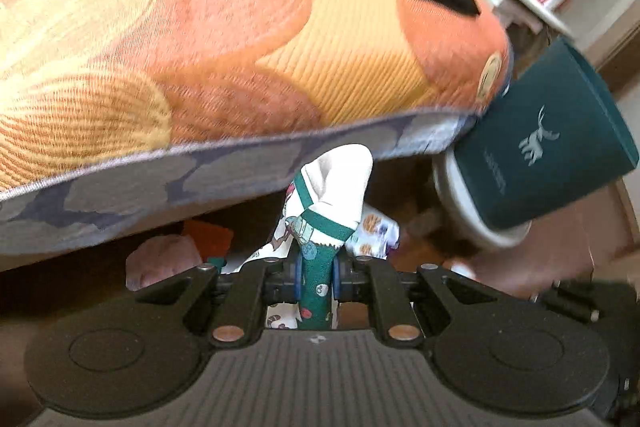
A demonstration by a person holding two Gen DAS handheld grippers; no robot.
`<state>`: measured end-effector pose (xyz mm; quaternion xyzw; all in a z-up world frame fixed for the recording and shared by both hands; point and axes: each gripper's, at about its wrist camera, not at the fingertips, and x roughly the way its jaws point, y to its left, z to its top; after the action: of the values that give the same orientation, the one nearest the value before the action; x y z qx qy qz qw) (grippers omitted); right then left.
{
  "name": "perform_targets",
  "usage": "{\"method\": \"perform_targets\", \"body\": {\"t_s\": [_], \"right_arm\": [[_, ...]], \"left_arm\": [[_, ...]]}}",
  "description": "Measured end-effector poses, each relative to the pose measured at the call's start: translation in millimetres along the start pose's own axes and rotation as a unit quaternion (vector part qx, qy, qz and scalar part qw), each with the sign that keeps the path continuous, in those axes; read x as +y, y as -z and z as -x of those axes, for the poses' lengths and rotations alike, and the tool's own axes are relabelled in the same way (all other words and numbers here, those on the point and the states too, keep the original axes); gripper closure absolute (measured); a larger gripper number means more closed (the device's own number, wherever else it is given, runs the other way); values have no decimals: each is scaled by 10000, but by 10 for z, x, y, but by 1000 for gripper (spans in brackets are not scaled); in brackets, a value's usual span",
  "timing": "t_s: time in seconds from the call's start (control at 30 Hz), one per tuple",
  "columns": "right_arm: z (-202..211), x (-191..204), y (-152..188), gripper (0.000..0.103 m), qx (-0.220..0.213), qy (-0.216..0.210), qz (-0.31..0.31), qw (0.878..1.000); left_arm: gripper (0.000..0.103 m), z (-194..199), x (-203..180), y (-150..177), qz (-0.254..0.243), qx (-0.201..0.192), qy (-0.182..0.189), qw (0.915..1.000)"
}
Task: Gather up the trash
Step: 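Lift the grey bag and Christmas paper and carry both over the teal bin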
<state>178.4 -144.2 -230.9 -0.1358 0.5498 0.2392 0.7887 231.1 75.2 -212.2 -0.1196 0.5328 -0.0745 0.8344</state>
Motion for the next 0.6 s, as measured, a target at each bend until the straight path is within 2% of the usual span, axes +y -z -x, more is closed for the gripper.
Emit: {"method": "perform_targets", "body": {"t_s": [0.1,0.27,0.47,0.6], "right_arm": [[1,98,-5,61,-161,-9,219,9996],[1,151,72,61,-19,24,577,9983],[341,-31,92,61,-206,52,379,9991],[686,-236,78,61,-426,61,113,9990]], "left_arm": [[91,-6,-147,-41,72,-209,-121,9997],[91,8,-333,-152,-35,-392,-287,9988],[91,129,-454,-197,-198,-312,-361,9987],[91,350,-585,-213,-318,-290,-304,9986]]}}
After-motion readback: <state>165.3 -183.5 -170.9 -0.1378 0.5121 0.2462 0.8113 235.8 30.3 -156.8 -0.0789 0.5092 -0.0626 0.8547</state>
